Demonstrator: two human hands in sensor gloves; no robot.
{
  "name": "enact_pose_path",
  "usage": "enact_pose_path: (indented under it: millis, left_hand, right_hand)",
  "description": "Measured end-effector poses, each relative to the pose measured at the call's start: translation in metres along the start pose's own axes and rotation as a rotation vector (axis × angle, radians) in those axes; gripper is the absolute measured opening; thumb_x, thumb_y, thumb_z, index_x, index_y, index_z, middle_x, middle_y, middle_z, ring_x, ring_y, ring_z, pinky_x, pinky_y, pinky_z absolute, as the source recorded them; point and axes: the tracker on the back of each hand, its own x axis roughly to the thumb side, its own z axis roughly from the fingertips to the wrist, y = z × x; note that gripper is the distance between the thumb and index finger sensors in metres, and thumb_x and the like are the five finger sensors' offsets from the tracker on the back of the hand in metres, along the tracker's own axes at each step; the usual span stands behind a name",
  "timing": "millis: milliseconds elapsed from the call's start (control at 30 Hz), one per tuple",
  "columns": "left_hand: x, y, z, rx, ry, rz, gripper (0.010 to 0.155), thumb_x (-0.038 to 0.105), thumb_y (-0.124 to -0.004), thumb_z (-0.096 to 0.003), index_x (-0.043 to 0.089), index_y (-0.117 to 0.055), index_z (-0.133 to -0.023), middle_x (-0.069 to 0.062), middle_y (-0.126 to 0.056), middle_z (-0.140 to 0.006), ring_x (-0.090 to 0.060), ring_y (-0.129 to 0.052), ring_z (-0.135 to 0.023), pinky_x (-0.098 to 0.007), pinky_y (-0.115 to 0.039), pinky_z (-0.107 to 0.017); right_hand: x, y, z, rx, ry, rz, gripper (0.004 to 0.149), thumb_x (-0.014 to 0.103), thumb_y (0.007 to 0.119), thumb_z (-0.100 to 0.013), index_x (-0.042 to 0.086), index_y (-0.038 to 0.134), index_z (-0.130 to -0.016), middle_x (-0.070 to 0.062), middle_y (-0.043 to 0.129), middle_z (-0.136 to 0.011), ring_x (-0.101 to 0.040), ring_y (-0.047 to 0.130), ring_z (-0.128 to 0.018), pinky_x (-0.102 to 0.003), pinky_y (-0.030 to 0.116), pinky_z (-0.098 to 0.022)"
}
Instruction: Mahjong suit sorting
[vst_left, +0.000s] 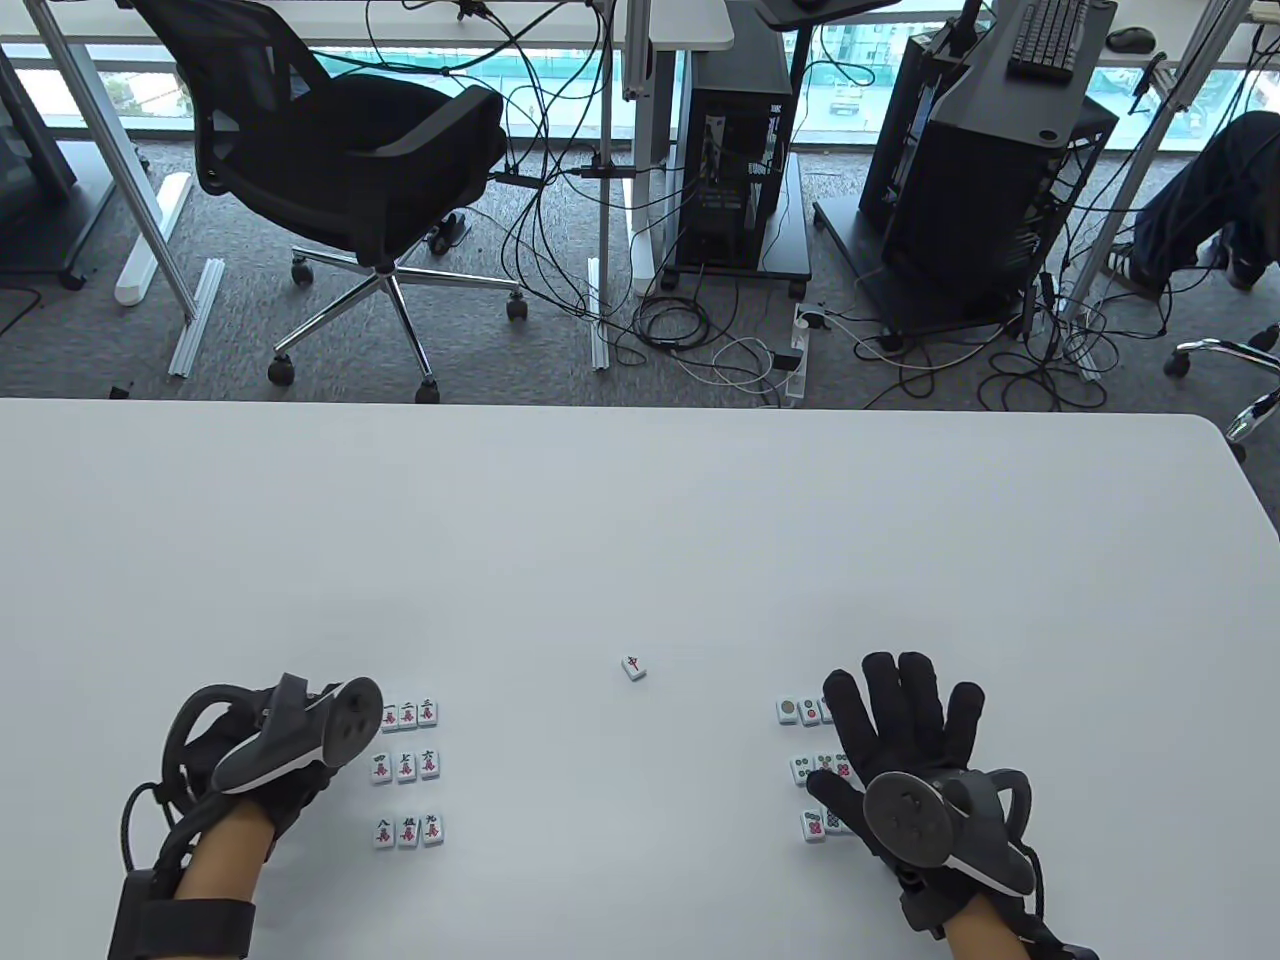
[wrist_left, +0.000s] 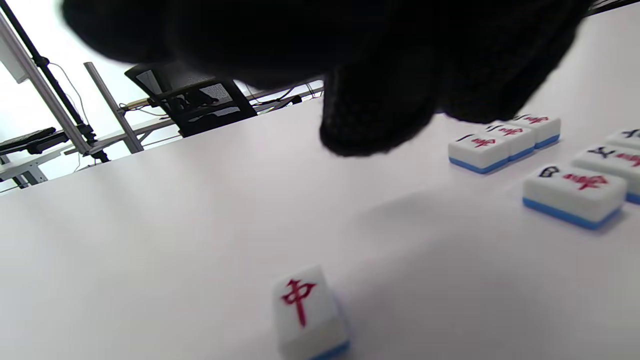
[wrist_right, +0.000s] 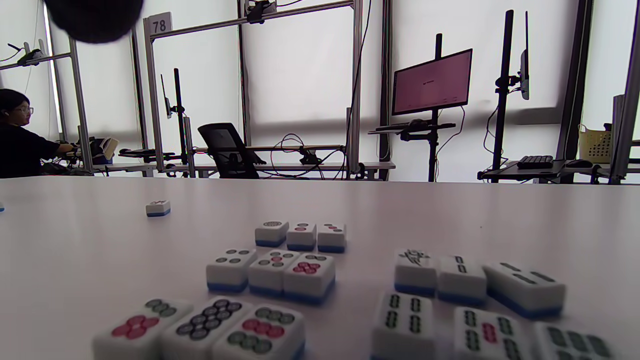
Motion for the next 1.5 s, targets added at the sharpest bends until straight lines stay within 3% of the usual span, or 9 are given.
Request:
enact_pose_path:
  millis: [200, 733, 833, 967, 1067, 1267, 1500]
  left_hand:
    - [-0.01, -0.021, 0.001, -0.083, 0.03, -0.045, 0.06, 0.049, -0.091, -0.0283, 0.025, -0.084, -0.083, 0.014, -0.102, -0.038, -0.006, -0.096, -0.009, -0.035, -0.087, -0.026]
    - [-0.008, -0.041, 0.0, -0.143, 0.038, -0.116, 0.061, 0.05, -0.09, -0.0293, 0.026, -0.081, -0.085, 0.015, -0.102, -0.039, -0.005, -0.095, -0.01, -0.034, -0.087, -0.027]
    - [-0.007, -0.036, 0.0, -0.186, 0.04, -0.128, 0.067, 0.052, -0.09, -0.028, 0.028, -0.078, -0.089, 0.014, -0.102, -0.043, -0.006, -0.096, -0.013, -0.035, -0.087, -0.029]
    - [0.004, -0.013, -0.006, -0.177, 0.024, -0.108, 0.067, 0.054, -0.09, -0.0275, 0.028, -0.078, -0.089, 0.013, -0.102, -0.045, -0.007, -0.097, -0.015, -0.036, -0.087, -0.03]
    - [0.024, 0.01, -0.016, -0.092, -0.019, -0.054, 0.066, 0.053, -0.089, -0.0284, 0.028, -0.079, -0.089, 0.013, -0.102, -0.045, -0.007, -0.098, -0.015, -0.036, -0.087, -0.03]
    - [0.098, 0.053, -0.049, 0.056, -0.159, -0.009, 0.066, 0.054, -0.088, -0.0295, 0.027, -0.079, -0.089, 0.013, -0.103, -0.045, -0.007, -0.098, -0.014, -0.036, -0.087, -0.029]
    - [0.188, 0.085, -0.09, 0.098, -0.237, -0.027, 0.066, 0.056, -0.086, -0.0293, 0.026, -0.08, -0.088, 0.013, -0.103, -0.042, -0.006, -0.097, -0.011, -0.035, -0.087, -0.027]
  right_hand:
    - [0.003, 0.003, -0.001, 0.016, -0.005, 0.015, 0.083, 0.061, 0.06, -0.047, 0.028, 0.016, -0.11, -0.015, 0.01, -0.117, -0.044, 0.002, -0.102, -0.075, 0.011, -0.068]
    - [0.002, 0.003, -0.002, 0.028, 0.0, 0.012, 0.083, 0.061, 0.06, -0.047, 0.028, 0.016, -0.11, -0.015, 0.011, -0.117, -0.044, 0.002, -0.102, -0.075, 0.011, -0.068]
    - [0.002, 0.003, -0.002, 0.026, 0.0, 0.009, 0.083, 0.061, 0.06, -0.047, 0.028, 0.016, -0.11, -0.015, 0.01, -0.117, -0.044, 0.002, -0.102, -0.075, 0.011, -0.068]
    - [0.001, 0.003, -0.002, 0.023, 0.002, 0.001, 0.083, 0.061, 0.06, -0.047, 0.028, 0.016, -0.11, -0.014, 0.01, -0.117, -0.044, 0.002, -0.102, -0.075, 0.011, -0.068]
    - [0.0, 0.003, -0.002, 0.02, 0.005, -0.005, 0.083, 0.061, 0.06, -0.047, 0.028, 0.016, -0.11, -0.014, 0.01, -0.117, -0.044, 0.002, -0.102, -0.075, 0.011, -0.068]
    - [0.0, 0.001, -0.001, 0.01, 0.001, -0.014, 0.083, 0.061, 0.06, -0.047, 0.029, 0.016, -0.11, -0.014, 0.01, -0.117, -0.043, 0.001, -0.103, -0.075, 0.011, -0.068]
    - [0.0, 0.002, -0.001, 0.01, -0.006, -0.027, 0.083, 0.061, 0.06, -0.047, 0.029, 0.016, -0.11, -0.014, 0.01, -0.117, -0.043, 0.001, -0.103, -0.075, 0.01, -0.068]
